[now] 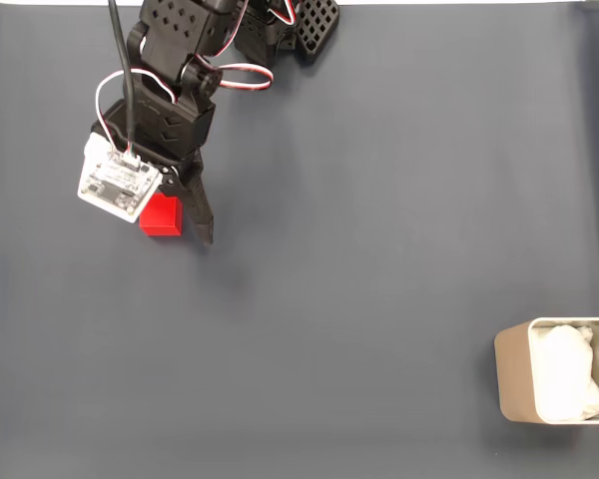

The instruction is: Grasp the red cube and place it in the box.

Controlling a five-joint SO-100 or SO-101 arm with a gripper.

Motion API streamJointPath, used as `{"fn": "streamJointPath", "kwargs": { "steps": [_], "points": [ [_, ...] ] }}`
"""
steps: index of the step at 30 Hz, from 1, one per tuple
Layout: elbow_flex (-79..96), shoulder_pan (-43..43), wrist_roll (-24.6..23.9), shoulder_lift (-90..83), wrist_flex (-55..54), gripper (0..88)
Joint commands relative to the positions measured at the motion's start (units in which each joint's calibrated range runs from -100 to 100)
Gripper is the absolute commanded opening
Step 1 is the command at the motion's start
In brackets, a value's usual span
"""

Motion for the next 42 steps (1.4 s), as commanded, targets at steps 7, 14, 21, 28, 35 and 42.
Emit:
{"fn": "streamJointPath", "kwargs": {
  "steps": [7,14,21,28,35,42],
  "points": [
    [-0.3,-0.9,0.4,2.7,-3.0,39.5],
    [0.1,-1.5,0.0,2.8,-2.9,39.5],
    [2.0,-2.4,-0.1,0.3,-2.4,39.0],
    [4.5,-3.4,-0.2,-3.1,-1.6,38.5],
    [4.9,-3.5,-0.2,-4.9,-0.7,35.4],
    [5.0,-3.3,-0.5,-5.5,-0.4,26.8]
  ]
}}
